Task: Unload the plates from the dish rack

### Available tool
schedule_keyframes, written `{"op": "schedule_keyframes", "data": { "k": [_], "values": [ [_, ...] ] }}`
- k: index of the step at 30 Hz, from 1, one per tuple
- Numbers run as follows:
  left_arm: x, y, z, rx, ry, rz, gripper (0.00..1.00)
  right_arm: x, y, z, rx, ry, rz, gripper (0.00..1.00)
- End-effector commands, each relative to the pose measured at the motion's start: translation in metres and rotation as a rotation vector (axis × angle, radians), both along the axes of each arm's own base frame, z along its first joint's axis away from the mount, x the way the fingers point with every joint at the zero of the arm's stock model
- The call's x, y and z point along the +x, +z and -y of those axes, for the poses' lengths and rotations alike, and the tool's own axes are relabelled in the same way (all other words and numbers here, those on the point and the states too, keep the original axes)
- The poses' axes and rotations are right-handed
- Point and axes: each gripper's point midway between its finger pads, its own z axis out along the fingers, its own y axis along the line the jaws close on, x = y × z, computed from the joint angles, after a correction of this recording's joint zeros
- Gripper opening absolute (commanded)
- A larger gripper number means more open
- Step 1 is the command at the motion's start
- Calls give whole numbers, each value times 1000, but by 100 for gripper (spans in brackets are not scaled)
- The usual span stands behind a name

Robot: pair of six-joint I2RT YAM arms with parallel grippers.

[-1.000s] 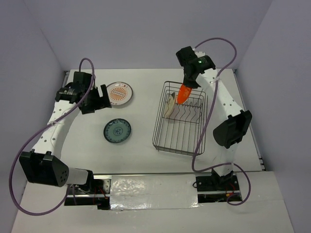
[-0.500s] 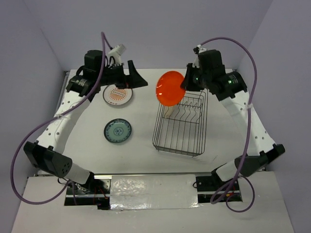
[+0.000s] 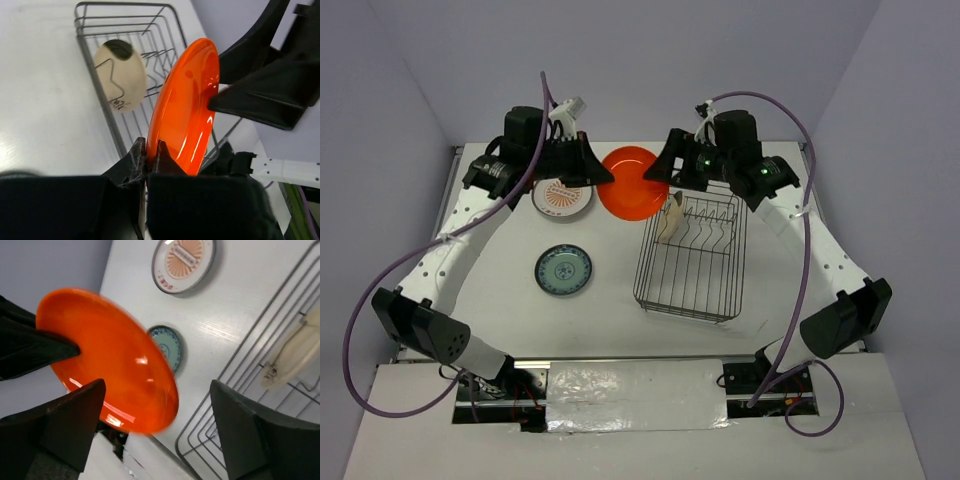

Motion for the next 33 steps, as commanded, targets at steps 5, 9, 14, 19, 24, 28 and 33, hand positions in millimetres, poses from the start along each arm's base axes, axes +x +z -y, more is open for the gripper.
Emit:
{"op": "schedule_keyframes", "data": {
  "k": [5,9,14,19,24,28,33],
  "values": [
    [4,-121,-109,297,467,-329,0,11,-39,77,-308,-398,-145,100],
    [-29,-173,-155,341,587,-421,0,2,-57,93,-392,-404,-140,100],
    [-37,-205,-169,306,600,-455,5,-3,-74,96,-436,-371,-154,100],
    [-48,-239,-172,329,590,-530,40,-4,-84,91,-452,-328,-163,100],
    [-64,-258,-181,383,622,-589,100,2,-95,95,-555,-322,-212,100],
    [-68,-260,-194,465,645,-609,100,16,-121,102,-691,-402,-297,100],
    [-62,-225,-223,665,717,-541,99,37,-143,96,-753,-471,-326,87]
  ]
}}
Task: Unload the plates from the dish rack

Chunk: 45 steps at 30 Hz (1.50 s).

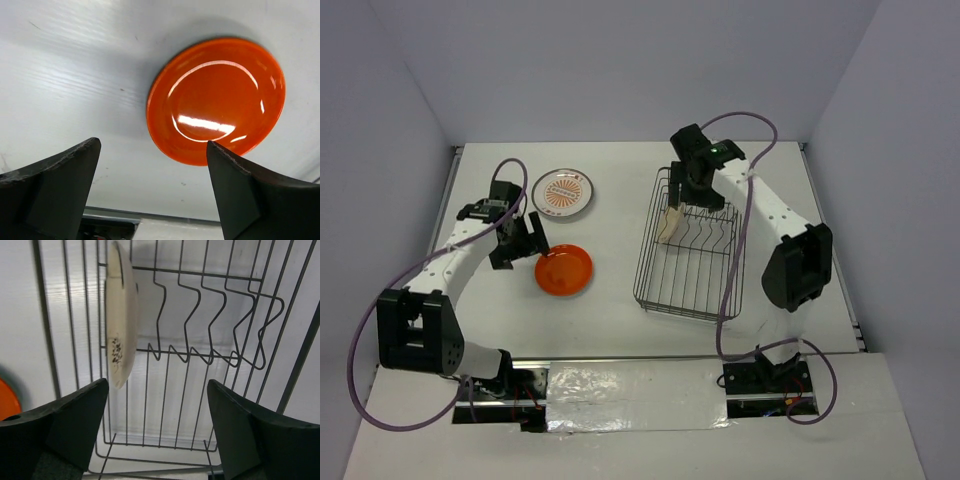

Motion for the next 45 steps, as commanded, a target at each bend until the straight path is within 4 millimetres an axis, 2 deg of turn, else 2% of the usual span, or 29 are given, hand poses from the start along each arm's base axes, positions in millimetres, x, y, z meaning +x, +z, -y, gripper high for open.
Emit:
{"op": "schedule_keyframes", "data": {
  "k": [1,2,4,6,7,9,14,15,17,20,21,23,24,25,26,27,29,30,31,32,33,34,35,36,37,38,39,42,45],
  "values": [
    [12,38,-26,184,-7,43,100,10,-2,6,-78,-77,8,85],
    [19,50,-26,193,-20,68,100,17,-10,2,-83,-77,1,80],
    [20,62,-25,188,-44,84,99,23,-19,-5,-77,-68,-14,73],
    [24,73,-21,171,-58,114,99,29,-28,-9,-85,-73,-27,58],
    [24,76,-18,157,-68,124,100,32,-27,-8,-101,-82,-19,40],
    [23,79,-16,145,-78,128,100,30,-32,-7,-120,-107,-27,23],
    [20,78,-13,133,-95,121,100,30,-20,5,-174,-185,22,15],
    [20,79,-12,131,-97,121,100,33,-12,6,-174,-194,40,9],
    [23,86,-9,114,-105,137,100,31,-5,16,-234,-208,36,4],
    [32,109,5,46,-140,202,99,29,28,32,-299,-235,64,0],
    [40,127,11,20,-157,256,100,31,46,33,-297,-233,99,0],
    [51,156,32,-84,-214,357,99,25,63,42,-320,-226,126,0],
    [57,181,42,-128,-244,440,99,17,82,49,-309,-233,163,0],
    [60,197,52,-177,-273,494,100,13,90,55,-313,-245,184,0],
    [65,221,71,-266,-339,579,99,10,99,60,-314,-255,206,0],
    [65,241,82,-329,-375,642,100,3,114,65,-299,-257,236,0],
    [62,268,105,-450,-463,730,99,-1,129,64,-264,-234,272,0],
    [57,291,125,-561,-540,807,99,-6,119,45,-200,-103,222,0],
    [55,300,133,-602,-571,834,100,-2,142,26,-73,-30,316,0],
    [54,304,142,-641,-590,834,100,-17,120,-12,83,149,232,0],
    [53,311,150,-647,-619,858,99,-8,138,-41,200,284,345,0],
    [55,309,153,-642,-618,845,100,-26,168,-52,312,365,429,0],
    [57,307,158,-629,-625,817,100,-44,156,-74,428,460,382,0],
    [57,306,161,-620,-634,803,100,-41,176,-87,511,505,471,0],
    [59,302,164,-602,-636,786,99,-54,193,-93,577,554,517,0],
    [61,298,167,-571,-655,779,99,-58,187,-100,629,562,499,0],
    [63,288,164,-537,-634,743,99,-61,197,-109,682,607,526,0],
    [68,265,156,-467,-600,668,95,-61,203,-119,756,625,528,0],
    [70,247,152,-440,-587,616,78,-57,205,-129,804,636,520,0]
  ]
}}
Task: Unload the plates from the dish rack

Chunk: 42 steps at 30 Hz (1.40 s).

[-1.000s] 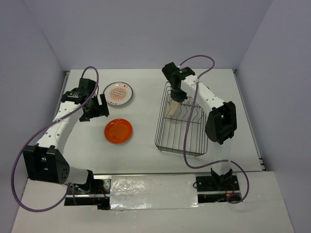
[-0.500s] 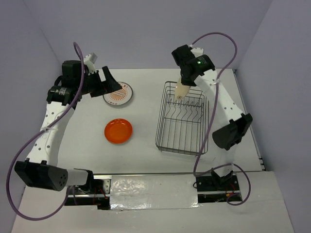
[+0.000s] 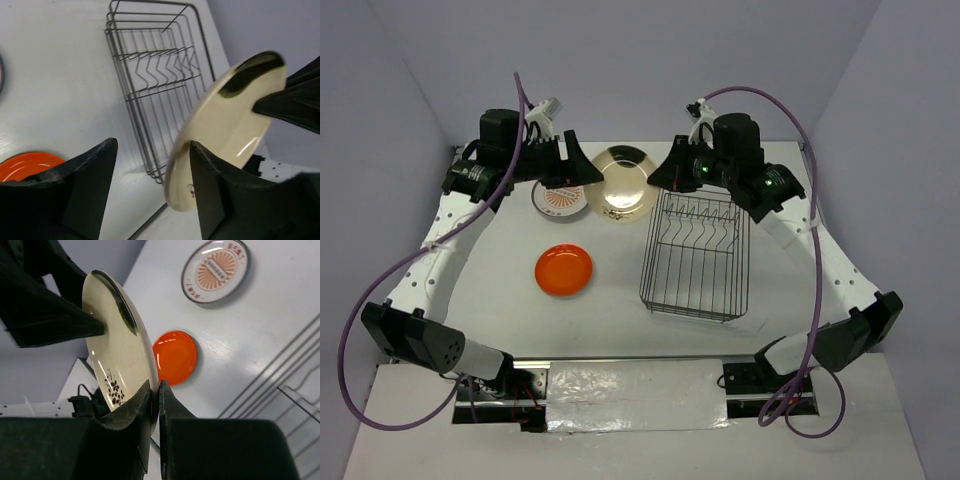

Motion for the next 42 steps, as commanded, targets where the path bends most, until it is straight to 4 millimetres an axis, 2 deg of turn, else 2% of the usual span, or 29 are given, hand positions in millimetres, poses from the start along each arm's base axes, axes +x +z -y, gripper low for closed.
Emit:
{"op": "schedule_keyframes", "data": {
  "k": [1,3,4,5,6,7,8,9,10,11,12,13,14,16,19,23,25,26,27,28,29,31,35,36,38,39,41,42],
  "values": [
    [1,-16,-10,77,24,-31,69,2,38,-28,162,120,97,0],
    [0,-20,-9,78,12,-43,50,6,36,-32,180,121,82,0],
    [-1,-19,-7,71,2,-40,27,8,34,-33,183,117,72,0],
    [-2,-19,-7,68,1,-36,15,10,33,-35,182,116,63,4],
    [-2,-19,-9,68,11,-34,5,13,26,-36,173,108,45,12],
    [1,-19,-15,74,51,-36,0,16,22,-34,164,94,33,27],
    [3,-27,-24,84,94,-62,0,24,9,-25,122,16,-9,73],
    [6,-35,-34,95,142,-93,0,31,-4,-17,85,-51,-47,90],
    [7,-44,-45,95,207,-146,0,40,-10,-1,41,-143,-75,100],
    [5,-73,-73,148,319,-246,0,46,-44,34,-96,-343,-174,100],
    [2,-87,-86,161,365,-300,0,50,-60,46,-158,-414,-222,100],
    [-3,-95,-97,164,410,-329,0,51,-67,63,-204,-471,-243,100],
    [-11,-123,-113,185,460,-396,0,48,-78,75,-258,-506,-269,100],
    [-28,-151,-129,194,515,-456,0,42,-85,85,-298,-515,-258,100],
    [-46,-178,-139,215,549,-503,6,32,-87,98,-326,-524,-225,100],
    [-58,-206,-139,228,543,-553,8,25,-94,109,-366,-515,-222,100],
    [-64,-221,-140,239,546,-583,14,21,-98,109,-387,-495,-224,100],
    [-66,-226,-140,242,548,-594,19,19,-99,111,-393,-493,-230,100],
    [-70,-231,-141,250,551,-610,31,17,-101,110,-401,-476,-231,100],
    [-72,-232,-143,257,556,-615,39,17,-101,110,-404,-469,-227,100],
    [-72,-231,-146,269,569,-605,61,16,-101,110,-409,-463,-222,100],
    [-76,-229,-150,289,587,-603,99,14,-101,112,-420,-460,-218,100],
    [-77,-223,-160,348,597,-593,100,14,-111,123,-433,-485,-239,100],
    [-72,-214,-162,361,598,-568,99,13,-119,128,-436,-489,-254,100],
    [-69,-204,-171,423,585,-526,99,9,-110,125,-369,-451,-210,100],
    [-59,-187,-178,451,597,-467,99,10,-101,124,-347,-447,-173,100],
    [-54,-169,-190,525,591,-405,100,8,-82,135,-355,-482,-105,100],
    [-44,-147,-196,540,625,-348,100,-1,-70,146,-367,-519,-77,100]
  ]
}}
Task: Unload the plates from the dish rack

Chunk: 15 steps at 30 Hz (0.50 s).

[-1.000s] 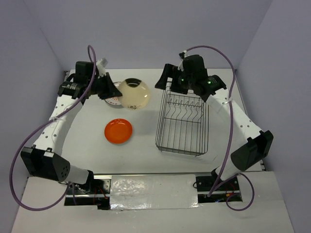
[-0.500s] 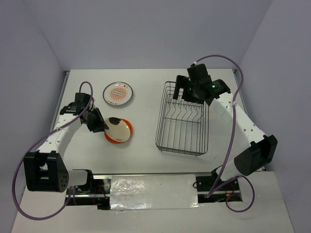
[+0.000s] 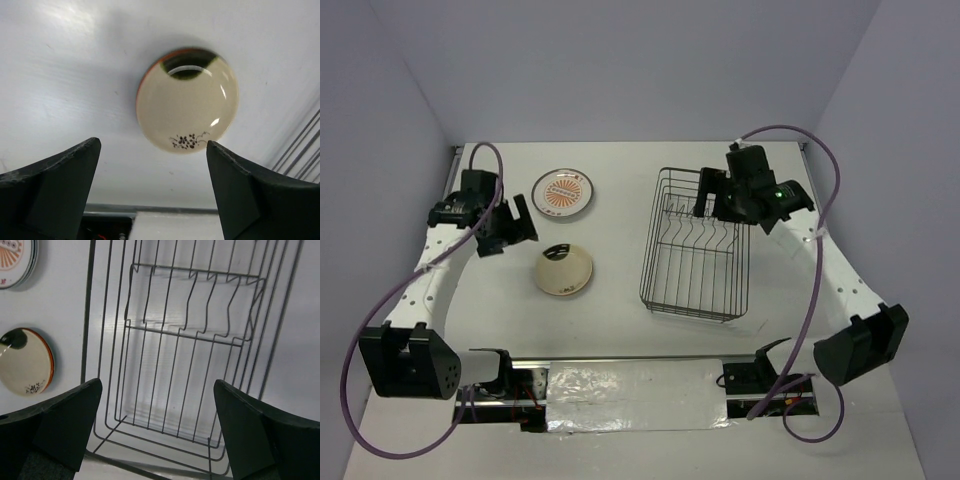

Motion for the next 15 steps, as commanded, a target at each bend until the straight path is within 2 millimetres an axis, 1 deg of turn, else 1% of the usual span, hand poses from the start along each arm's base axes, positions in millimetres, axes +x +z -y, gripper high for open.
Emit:
{"op": "schedule_keyframes", "data": {
  "k": [1,2,3,4,5,6,7,8,9,11,12,13,15],
  "values": [
    [21,58,-39,242,27,127,100,-6,67,23,-25,-41,232,100],
    [28,76,-40,253,34,163,100,-8,80,44,-92,-109,281,100],
    [32,85,-40,259,36,185,100,-19,96,58,-108,-146,328,100],
    [36,95,-40,264,40,209,99,-26,103,67,-132,-162,354,100],
    [43,119,-38,260,33,273,100,-32,111,78,-173,-181,391,100],
    [46,130,-36,258,23,301,100,-49,118,91,-183,-217,404,100],
    [47,141,-32,255,10,328,100,-58,121,101,-195,-259,404,100],
    [50,161,-30,255,1,379,100,-68,130,109,-185,-296,413,100],
    [50,169,-24,256,-16,404,100,-81,128,120,-223,-319,389,100],
    [43,186,-25,288,-4,453,100,-101,141,132,-227,-341,419,100],
    [40,190,-27,295,7,465,100,-111,141,139,-248,-346,414,100],
    [36,192,-28,295,19,473,100,-124,147,144,-239,-349,444,100],
    [24,192,-25,276,9,498,99,-139,154,149,-227,-335,484,100]
  ]
}}
